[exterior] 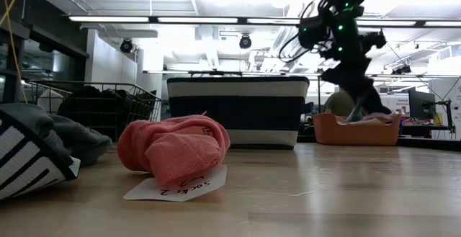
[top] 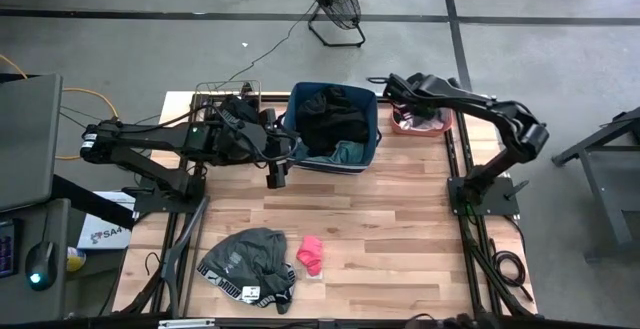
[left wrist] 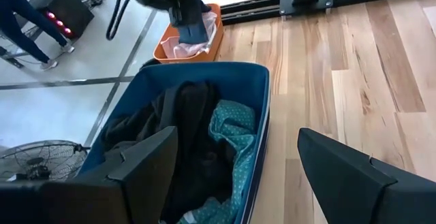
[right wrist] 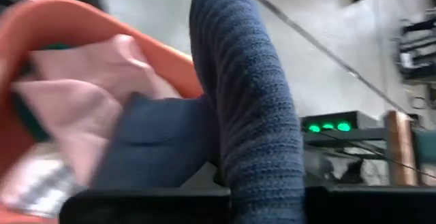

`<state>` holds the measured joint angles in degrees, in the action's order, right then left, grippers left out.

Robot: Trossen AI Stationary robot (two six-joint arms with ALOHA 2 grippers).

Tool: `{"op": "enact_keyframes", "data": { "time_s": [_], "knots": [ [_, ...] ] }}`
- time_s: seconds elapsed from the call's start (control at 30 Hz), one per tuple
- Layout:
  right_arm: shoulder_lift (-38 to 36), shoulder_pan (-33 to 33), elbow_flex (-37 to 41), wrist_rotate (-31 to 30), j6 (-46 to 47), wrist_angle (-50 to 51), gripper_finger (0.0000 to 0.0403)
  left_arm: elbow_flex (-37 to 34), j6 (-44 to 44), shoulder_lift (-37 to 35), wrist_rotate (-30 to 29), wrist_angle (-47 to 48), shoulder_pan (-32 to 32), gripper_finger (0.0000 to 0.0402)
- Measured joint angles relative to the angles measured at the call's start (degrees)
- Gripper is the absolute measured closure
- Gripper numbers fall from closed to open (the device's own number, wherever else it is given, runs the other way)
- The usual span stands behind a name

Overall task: Pick & Place Cloths
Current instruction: Put the blue sock into the orange bin

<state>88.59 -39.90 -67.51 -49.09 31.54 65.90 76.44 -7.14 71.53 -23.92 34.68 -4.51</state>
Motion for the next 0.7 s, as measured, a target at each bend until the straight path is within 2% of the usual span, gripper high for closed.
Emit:
{"op": "enact_keyframes", "data": {
  "time_s": [0.27,0.53,0.7],
  "knots": [
    [2.5,-0.6,0.0,4.7,-1.8,-6.8,0.0399,0.0,0.3,0.0,0.0,0.9,0.0,0.0103],
    [2.5,-1.5,0.0,10.3,0.4,-10.5,0.0398,0.0,1.6,0.0,0.0,3.2,0.0,0.0103],
    [2.5,-1.7,4.4,13.2,1.3,-15.5,0.0398,0.0,1.8,0.0,0.9,4.2,0.0,0.0103]
  ]
}}
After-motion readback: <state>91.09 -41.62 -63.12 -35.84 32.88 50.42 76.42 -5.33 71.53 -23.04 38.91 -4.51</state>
